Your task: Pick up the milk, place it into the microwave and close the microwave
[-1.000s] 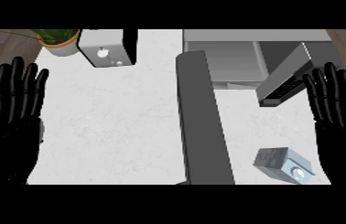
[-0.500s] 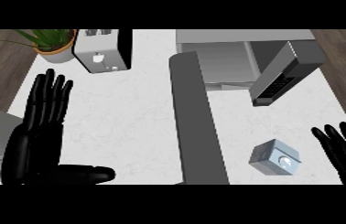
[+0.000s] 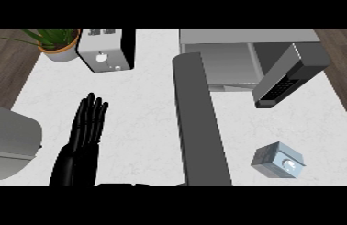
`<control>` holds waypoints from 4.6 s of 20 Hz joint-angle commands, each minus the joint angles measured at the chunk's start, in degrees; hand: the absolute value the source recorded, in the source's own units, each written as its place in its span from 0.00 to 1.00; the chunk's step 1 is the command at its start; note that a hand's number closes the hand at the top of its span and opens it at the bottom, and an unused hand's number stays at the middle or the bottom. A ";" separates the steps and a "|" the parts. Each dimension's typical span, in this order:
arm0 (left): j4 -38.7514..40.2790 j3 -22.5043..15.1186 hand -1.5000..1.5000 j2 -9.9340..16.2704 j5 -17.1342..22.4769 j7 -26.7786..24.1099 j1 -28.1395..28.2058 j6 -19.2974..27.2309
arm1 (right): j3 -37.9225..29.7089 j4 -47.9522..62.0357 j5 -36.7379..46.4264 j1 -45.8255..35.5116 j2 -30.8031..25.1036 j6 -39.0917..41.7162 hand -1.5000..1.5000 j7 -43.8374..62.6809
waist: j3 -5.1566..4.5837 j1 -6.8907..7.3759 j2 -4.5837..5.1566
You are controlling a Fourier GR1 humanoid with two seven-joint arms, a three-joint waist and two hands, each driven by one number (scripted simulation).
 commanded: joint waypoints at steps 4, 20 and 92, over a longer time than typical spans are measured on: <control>5.35 -9.12 0.00 -0.17 -0.59 -7.54 3.10 6.57 | -2.74 7.17 8.73 1.90 2.50 10.63 0.00 -12.31 | -0.01 0.29 0.02; 8.36 -17.23 0.00 -0.17 -1.10 -10.52 3.62 13.42 | 2.70 29.25 22.44 -10.50 1.32 -1.37 0.00 -26.09 | 0.06 1.20 0.17; 10.43 2.82 0.00 12.65 17.81 -25.45 17.42 -10.41 | 9.12 78.25 34.89 -64.96 17.69 -64.38 1.00 -21.65 | -0.07 1.80 0.35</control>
